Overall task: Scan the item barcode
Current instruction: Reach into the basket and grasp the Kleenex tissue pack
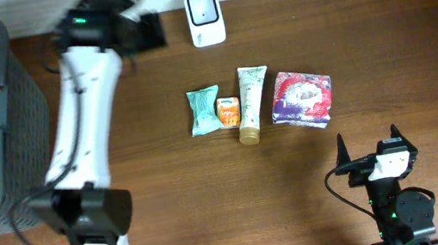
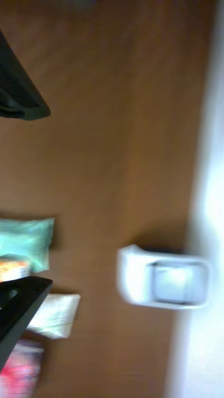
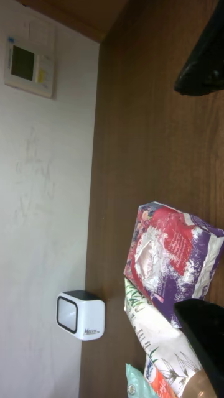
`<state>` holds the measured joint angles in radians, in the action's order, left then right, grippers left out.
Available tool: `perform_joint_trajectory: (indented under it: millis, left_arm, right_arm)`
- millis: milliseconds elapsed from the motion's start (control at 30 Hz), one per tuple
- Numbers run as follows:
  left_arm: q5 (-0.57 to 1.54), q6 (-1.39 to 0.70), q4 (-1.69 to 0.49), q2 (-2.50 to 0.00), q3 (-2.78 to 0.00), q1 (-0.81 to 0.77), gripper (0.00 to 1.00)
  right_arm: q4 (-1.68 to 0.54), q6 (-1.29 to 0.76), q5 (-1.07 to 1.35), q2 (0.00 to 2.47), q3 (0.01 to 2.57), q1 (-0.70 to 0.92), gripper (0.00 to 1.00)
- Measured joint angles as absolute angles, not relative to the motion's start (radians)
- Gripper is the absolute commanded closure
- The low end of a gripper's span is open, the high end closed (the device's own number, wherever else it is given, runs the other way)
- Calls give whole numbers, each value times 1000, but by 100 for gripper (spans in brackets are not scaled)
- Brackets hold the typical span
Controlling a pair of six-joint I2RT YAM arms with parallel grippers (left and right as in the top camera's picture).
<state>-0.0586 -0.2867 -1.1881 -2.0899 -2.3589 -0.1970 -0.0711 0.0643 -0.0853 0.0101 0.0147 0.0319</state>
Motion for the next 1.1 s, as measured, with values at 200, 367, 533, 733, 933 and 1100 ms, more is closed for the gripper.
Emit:
perform_joint_trajectory:
  millis: [200,367,533,733,933,1100]
  left_arm:
    - [-267,-267,-1137,-2027,-2529,64,2]
    - [-350,-218,-1143,-2029,-2526,255,2]
    - [-371,-66,-1095,-2035,-2323,393,2]
    - [-372,166,-737,-2051,-1909,453,2]
    - [-307,245,-642,-2052,-1813,455,5]
    - [-195,265,-632,-2053,-1813,510,9]
  right_arm:
    - [-71,65,-85,10,15,32,1]
    - [-71,65,-85,10,15,32,1]
    - [-71,64,-85,10,15,32,1]
    - [-72,65,-85,10,15,32,1]
    - [-71,65,-85,10,15,32,1]
    - [-71,65,-85,10,15,32,1]
